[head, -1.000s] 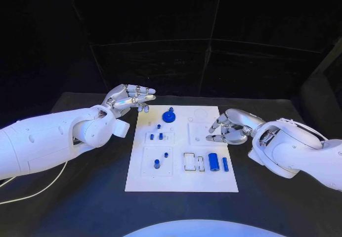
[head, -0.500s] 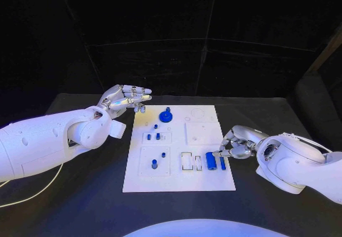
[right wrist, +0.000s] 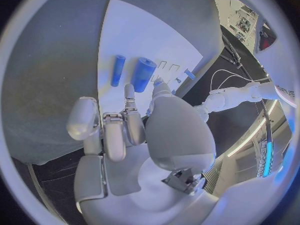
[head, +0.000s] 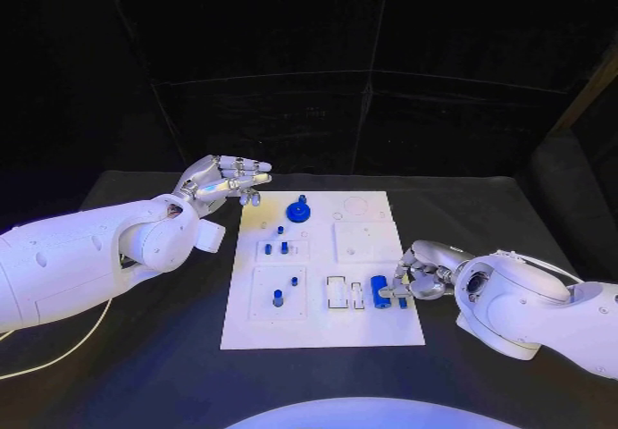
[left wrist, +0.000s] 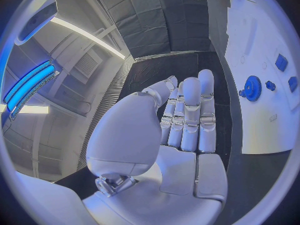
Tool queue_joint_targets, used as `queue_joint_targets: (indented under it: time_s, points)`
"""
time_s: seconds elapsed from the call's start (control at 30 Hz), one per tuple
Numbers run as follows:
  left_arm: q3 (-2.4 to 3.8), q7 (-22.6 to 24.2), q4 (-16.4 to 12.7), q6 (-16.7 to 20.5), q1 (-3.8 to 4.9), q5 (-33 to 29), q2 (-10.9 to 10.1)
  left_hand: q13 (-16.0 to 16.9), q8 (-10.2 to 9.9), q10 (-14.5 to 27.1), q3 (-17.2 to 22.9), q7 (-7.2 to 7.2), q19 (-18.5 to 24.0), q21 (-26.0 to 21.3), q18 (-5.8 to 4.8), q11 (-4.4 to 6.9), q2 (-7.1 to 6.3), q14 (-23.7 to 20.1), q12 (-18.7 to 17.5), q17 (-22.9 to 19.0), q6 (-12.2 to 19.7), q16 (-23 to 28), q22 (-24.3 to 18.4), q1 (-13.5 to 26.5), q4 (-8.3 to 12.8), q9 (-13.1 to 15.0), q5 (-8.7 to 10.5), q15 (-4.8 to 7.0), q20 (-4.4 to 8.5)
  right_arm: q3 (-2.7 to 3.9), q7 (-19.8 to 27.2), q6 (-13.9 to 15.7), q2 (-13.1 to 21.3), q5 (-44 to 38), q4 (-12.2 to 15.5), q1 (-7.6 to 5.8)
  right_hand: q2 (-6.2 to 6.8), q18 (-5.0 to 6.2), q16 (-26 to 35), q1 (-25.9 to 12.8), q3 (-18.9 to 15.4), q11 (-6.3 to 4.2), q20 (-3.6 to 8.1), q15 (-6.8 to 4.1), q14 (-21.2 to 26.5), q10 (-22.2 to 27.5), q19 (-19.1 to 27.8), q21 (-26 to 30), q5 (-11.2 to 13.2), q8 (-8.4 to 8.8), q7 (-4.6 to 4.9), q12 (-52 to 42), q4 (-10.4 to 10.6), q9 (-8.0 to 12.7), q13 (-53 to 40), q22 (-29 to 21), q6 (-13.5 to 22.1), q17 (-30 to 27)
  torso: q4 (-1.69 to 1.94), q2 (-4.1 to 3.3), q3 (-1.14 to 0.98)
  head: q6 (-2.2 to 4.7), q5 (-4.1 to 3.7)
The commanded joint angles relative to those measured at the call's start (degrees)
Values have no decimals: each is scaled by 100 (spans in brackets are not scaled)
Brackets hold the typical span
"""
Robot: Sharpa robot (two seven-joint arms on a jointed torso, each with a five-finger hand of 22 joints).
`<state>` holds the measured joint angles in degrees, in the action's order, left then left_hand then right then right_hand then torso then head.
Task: Assemble the parts on the task board
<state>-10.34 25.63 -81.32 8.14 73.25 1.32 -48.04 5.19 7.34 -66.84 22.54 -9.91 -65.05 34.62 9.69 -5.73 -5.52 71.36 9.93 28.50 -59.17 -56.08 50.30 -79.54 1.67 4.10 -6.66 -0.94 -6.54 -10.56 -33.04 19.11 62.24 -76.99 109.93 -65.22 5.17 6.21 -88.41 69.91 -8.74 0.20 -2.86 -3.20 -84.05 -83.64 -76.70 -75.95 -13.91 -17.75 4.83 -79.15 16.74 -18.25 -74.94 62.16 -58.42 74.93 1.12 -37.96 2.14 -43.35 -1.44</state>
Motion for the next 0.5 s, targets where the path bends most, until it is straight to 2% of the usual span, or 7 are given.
queue_joint_targets:
  time_s: [0.03,0.23,0.3,0.5]
  points:
    - [4,35,-7,-50,4,-14,-1,-9,-24,44,-34,-28,17,-28,75,-4,1,-30,-3,-6,26,38,-6,61,-13,-9,21,5,-16,-1,-60,-60,-47,-4,-25,26,3,-90,-25,-17,-40,16,-4,-21,-527,-64,-30,-27,-38,-43,-4,-34,-11,-35,-437,0,58,1158,3,-6,-1,4,6]
    - [4,34,-1,-46,-1,-14,1,-9,-24,44,-34,-28,17,-28,75,-4,1,-30,-3,-6,26,38,-6,61,-13,-9,21,5,-16,-1,-61,-15,-150,-87,-74,57,4,-90,-28,21,-49,19,-5,-19,-528,-62,-28,-27,-46,-69,-1,-37,-13,-84,-449,1,93,1164,2,-7,3,4,13]
    - [4,33,0,-42,-3,-14,4,-9,-24,45,-38,-28,18,-32,75,-4,1,-32,-1,-9,26,40,-8,66,-15,-9,21,4,-17,-1,-66,-36,-180,-99,-101,60,-1,-89,-28,33,-50,19,-6,-18,-528,-61,-27,-26,-51,-78,0,-37,-14,-98,-451,0,101,1164,4,-5,1,1,-7]
    - [4,32,-7,-45,-6,-14,22,-10,-26,51,-45,-30,19,-39,75,-6,-2,-36,0,-14,32,43,-13,75,-17,-9,22,3,-19,-1,-118,-99,-300,-95,-228,66,-44,-89,-28,121,-53,22,-9,-15,-527,-59,-21,-23,-91,-138,3,-44,-23,-198,-475,-1,157,1163,-9,-10,11,0,-13]
